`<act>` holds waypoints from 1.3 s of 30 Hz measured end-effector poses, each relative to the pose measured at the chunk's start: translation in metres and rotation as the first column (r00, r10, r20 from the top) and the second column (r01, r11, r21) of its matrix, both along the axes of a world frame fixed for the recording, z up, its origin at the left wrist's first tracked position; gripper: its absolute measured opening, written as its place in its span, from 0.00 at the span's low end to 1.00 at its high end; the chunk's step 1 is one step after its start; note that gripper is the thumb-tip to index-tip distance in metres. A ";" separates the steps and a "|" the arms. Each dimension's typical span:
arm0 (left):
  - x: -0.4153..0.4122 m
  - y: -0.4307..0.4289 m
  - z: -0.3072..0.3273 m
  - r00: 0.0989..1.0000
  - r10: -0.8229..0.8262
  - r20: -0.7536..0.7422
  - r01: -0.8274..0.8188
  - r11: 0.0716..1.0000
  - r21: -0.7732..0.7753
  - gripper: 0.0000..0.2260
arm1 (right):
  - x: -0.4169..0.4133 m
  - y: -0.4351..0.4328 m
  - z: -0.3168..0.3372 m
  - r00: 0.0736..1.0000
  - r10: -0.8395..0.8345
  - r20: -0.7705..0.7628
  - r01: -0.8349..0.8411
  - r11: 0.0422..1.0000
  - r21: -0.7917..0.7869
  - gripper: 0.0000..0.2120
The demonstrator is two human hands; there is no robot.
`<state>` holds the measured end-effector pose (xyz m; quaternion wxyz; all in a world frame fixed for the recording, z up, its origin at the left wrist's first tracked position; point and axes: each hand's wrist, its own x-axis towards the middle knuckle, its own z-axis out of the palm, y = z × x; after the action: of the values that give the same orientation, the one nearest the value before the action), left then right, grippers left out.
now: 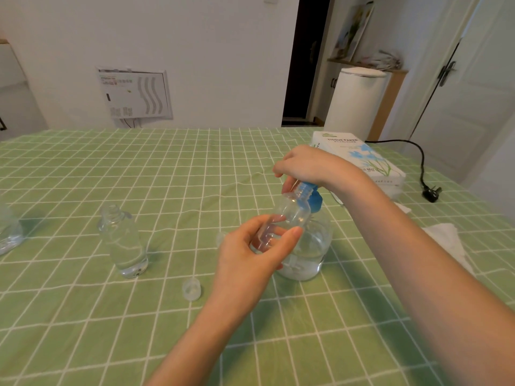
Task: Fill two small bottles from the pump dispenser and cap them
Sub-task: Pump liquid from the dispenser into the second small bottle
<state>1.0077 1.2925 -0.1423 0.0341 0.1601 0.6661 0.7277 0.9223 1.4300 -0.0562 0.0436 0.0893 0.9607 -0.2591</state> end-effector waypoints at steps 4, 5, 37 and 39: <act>-0.001 0.001 0.000 1.000 0.010 0.002 -0.010 1.000 0.001 0.10 | 0.000 0.000 -0.002 1.000 0.004 0.018 -0.004 1.000 -0.010 0.16; -0.001 0.001 0.000 1.000 0.009 0.007 -0.009 1.000 0.001 0.10 | 0.001 0.000 -0.002 1.000 0.004 0.015 -0.004 1.000 -0.009 0.15; 0.001 0.000 -0.003 1.000 0.005 -0.005 -0.005 1.000 -0.003 0.06 | 0.003 -0.001 -0.010 1.000 -0.006 0.024 0.006 0.999 -0.036 0.20; 0.001 0.000 -0.003 1.000 0.009 -0.002 -0.009 1.000 -0.008 0.07 | 0.003 -0.001 -0.009 1.000 -0.006 0.014 0.006 0.999 -0.040 0.20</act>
<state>1.0084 1.2924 -0.1450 0.0310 0.1579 0.6698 0.7249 0.9258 1.4293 -0.0652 0.0514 0.0932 0.9547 -0.2778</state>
